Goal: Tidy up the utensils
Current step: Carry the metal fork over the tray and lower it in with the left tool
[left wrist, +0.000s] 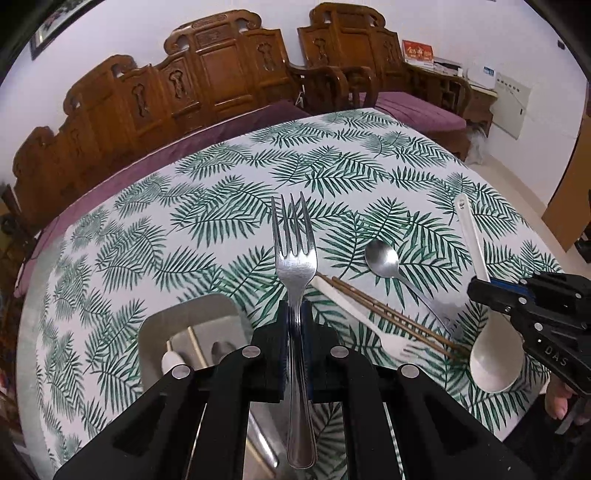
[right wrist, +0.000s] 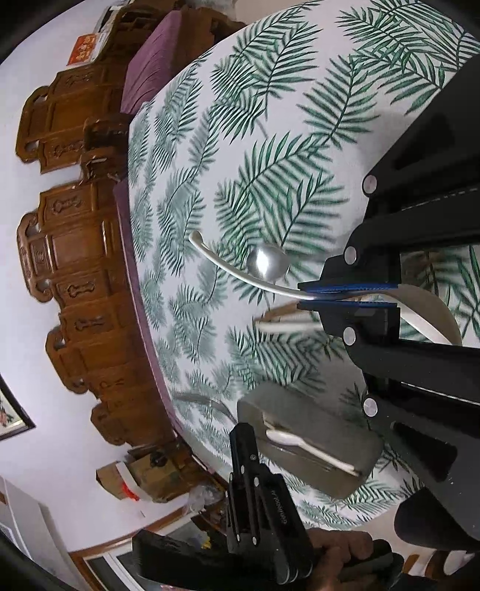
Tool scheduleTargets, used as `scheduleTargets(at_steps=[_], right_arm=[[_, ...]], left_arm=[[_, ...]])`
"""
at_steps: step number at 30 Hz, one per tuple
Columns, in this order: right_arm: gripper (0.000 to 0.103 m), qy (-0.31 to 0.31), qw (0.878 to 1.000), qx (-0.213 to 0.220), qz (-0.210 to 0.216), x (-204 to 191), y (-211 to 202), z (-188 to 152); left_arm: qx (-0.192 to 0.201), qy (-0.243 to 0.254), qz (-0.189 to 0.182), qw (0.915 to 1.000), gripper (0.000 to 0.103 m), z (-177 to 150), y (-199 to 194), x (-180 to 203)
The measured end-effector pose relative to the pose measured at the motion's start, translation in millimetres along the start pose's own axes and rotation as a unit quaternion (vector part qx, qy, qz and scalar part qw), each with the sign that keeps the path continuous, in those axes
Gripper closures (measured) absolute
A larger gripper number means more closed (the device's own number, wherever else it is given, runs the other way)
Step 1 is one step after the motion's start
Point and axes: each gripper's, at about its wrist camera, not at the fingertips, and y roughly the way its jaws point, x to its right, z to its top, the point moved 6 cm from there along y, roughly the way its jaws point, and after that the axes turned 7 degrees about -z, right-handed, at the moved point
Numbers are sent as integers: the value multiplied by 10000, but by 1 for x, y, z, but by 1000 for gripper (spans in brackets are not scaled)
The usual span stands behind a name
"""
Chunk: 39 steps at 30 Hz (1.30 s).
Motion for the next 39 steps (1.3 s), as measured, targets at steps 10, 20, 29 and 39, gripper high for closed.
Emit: scheduleTargets(at_steps=[10,20,29,39], right_arm=[[98,-202,9995,165,170,-43,-13,14],[98,-489,9981,143,338,-85,-4,9],[98,-628,9976,-1,283,-88,10,-4],[98,-640,9974,-56,330,-87,15,-10]], left_arm=[[101,-141,70,9998,97,-13,-23,-23],[-40,-490,200,9986,97,-40,-17,-64],[-393,-787,293,9957,97,-70,11,-89],[-803,-890,300,9923,97,-89,39,-93]])
